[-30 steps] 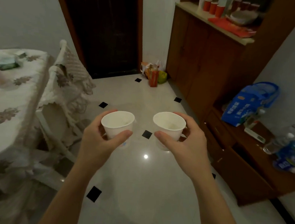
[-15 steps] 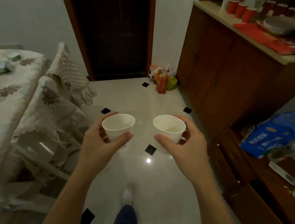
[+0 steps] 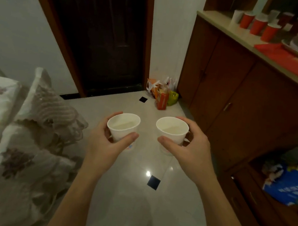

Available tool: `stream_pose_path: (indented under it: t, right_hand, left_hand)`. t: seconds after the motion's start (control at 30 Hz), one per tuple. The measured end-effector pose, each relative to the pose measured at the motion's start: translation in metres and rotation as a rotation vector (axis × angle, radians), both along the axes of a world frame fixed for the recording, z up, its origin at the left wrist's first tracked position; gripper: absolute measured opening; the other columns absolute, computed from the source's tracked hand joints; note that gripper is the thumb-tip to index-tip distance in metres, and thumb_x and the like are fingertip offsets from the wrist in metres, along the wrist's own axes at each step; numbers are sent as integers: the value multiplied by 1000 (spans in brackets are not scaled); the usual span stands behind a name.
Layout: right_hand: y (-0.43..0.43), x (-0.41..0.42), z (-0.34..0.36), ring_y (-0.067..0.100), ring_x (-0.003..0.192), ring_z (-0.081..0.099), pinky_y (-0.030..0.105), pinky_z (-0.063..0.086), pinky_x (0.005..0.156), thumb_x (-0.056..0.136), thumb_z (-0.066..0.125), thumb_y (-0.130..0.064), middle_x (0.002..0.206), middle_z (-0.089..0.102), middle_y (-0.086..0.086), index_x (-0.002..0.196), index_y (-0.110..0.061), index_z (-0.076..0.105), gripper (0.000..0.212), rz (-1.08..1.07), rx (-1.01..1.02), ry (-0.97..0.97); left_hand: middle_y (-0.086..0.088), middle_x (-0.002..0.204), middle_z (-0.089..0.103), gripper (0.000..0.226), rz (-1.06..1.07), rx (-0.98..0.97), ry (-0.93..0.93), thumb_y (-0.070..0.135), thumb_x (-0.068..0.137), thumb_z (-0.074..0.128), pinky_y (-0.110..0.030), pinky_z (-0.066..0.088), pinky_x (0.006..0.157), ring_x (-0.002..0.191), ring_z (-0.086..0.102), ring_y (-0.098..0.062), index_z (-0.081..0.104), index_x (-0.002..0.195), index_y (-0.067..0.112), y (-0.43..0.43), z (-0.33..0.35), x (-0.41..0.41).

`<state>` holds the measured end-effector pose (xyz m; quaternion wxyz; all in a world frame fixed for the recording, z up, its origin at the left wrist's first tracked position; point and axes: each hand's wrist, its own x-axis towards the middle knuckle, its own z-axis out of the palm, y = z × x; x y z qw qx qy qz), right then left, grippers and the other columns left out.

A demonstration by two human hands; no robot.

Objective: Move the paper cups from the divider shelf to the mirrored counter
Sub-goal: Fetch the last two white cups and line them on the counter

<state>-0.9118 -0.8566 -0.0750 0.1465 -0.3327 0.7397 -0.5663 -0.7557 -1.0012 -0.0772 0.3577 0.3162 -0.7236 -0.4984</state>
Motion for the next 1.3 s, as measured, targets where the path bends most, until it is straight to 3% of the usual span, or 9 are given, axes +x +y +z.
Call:
stream_pose_path:
  t: [0.2, 0.53, 0.77, 0.87, 1.03, 1.2, 1.3]
  right_hand:
    - [-70, -67, -13, -7, 104, 54, 5, 46, 72, 65, 83, -44, 113, 60, -23, 123, -37, 54, 65, -5, -6, -29]
    - [-193, -232, -9, -15, 107, 47, 6, 47, 74, 66, 84, -43, 113, 56, -27, 123, -40, 51, 66, 17, -41, 16]
    - [-269, -349, 5, -15, 109, 47, 7, 48, 77, 62, 78, -54, 116, 55, -26, 128, -35, 52, 73, 12, -70, 44]
    - [-296, -383, 2, -14, 107, 49, 9, 49, 75, 64, 81, -50, 116, 57, -24, 128, -34, 53, 72, 22, -69, 34]
    - [-346, -435, -10, -14, 106, 50, 7, 48, 73, 64, 83, -47, 114, 59, -24, 124, -37, 54, 68, 24, -63, 9]
    - [-402, -487, -21, -10, 105, 52, 10, 50, 73, 64, 82, -50, 114, 59, -23, 123, -41, 52, 67, -1, -48, 8]
    - [-451, -528, -20, -6, 103, 55, 12, 52, 66, 63, 83, -51, 113, 61, -21, 123, -38, 55, 67, -47, -61, 12]
  left_hand:
    - [26, 114, 54, 71, -45, 12, -24, 48, 61, 74, -2, 45, 72, 102, 52, 19, 48, 125, 37, -71, -9, -72]
    - [25, 115, 54, 75, -40, -37, -30, 49, 60, 73, -5, 47, 74, 105, 52, 13, 48, 128, 33, -190, 1, -230]
    - [25, 114, 54, 72, -26, -61, -23, 50, 60, 76, -5, 47, 71, 104, 51, 16, 50, 126, 36, -265, 8, -341]
    - [26, 114, 56, 70, -17, -54, -28, 48, 62, 77, -6, 48, 71, 106, 51, 13, 51, 127, 38, -293, 4, -374]
    - [40, 106, 55, 63, -32, -37, -30, 52, 62, 77, -5, 47, 71, 105, 51, 14, 49, 118, 51, -347, -5, -428]
    - [39, 108, 55, 67, -74, -54, -12, 49, 64, 78, -4, 47, 72, 106, 52, 13, 50, 125, 39, -407, -15, -487]
    - [30, 111, 58, 67, -123, -65, 9, 46, 65, 78, -7, 48, 73, 107, 54, 10, 51, 126, 37, -459, -13, -535]
